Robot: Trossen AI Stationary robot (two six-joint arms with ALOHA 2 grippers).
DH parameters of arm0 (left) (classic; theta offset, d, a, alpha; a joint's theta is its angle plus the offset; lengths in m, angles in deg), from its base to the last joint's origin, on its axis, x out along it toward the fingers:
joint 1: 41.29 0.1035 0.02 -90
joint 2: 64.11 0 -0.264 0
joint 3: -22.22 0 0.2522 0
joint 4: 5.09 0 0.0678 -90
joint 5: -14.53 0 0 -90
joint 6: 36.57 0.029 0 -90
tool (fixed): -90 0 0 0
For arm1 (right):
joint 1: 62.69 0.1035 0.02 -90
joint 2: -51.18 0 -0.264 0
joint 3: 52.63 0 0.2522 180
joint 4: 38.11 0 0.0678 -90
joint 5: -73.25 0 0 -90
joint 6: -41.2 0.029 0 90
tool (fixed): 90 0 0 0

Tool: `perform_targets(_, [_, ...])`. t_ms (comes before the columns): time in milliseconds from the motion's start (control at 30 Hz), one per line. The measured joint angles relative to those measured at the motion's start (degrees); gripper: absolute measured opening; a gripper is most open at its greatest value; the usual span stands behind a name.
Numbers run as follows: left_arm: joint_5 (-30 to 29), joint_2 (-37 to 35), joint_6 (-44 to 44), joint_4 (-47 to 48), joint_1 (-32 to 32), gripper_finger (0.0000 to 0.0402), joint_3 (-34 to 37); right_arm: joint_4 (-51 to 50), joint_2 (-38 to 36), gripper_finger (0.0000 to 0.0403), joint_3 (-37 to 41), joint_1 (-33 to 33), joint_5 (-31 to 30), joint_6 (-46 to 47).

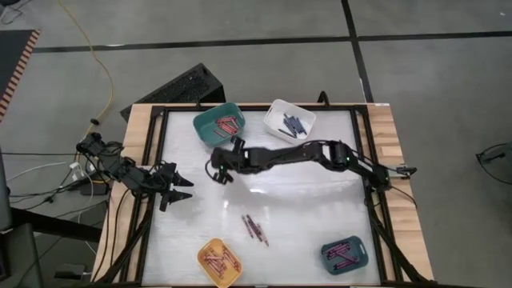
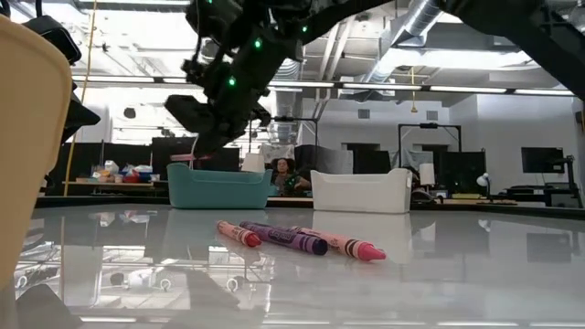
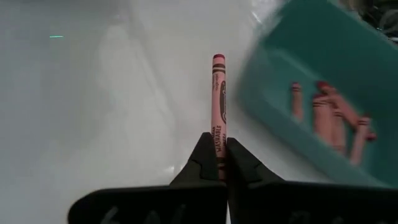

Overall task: Sort crayons
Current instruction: Put the red crayon into the top green bin

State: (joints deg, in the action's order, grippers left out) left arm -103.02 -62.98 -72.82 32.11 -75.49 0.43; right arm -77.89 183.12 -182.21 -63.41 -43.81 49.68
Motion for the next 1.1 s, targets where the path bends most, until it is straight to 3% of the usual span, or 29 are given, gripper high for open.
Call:
perform_targets(700, [0.0,0.0,0.0,0.0,0.0,0.0228,0.0,-3.0,-0.1,0.0004,-2.8,-12.8,0.3,-0.6])
perform_targets(1100, [0.0,0.0,0.0,0.0,0.0,0.0228,0.0,-3.7,0.2,0.0013,-2.8,-16.4,5.6,5.6])
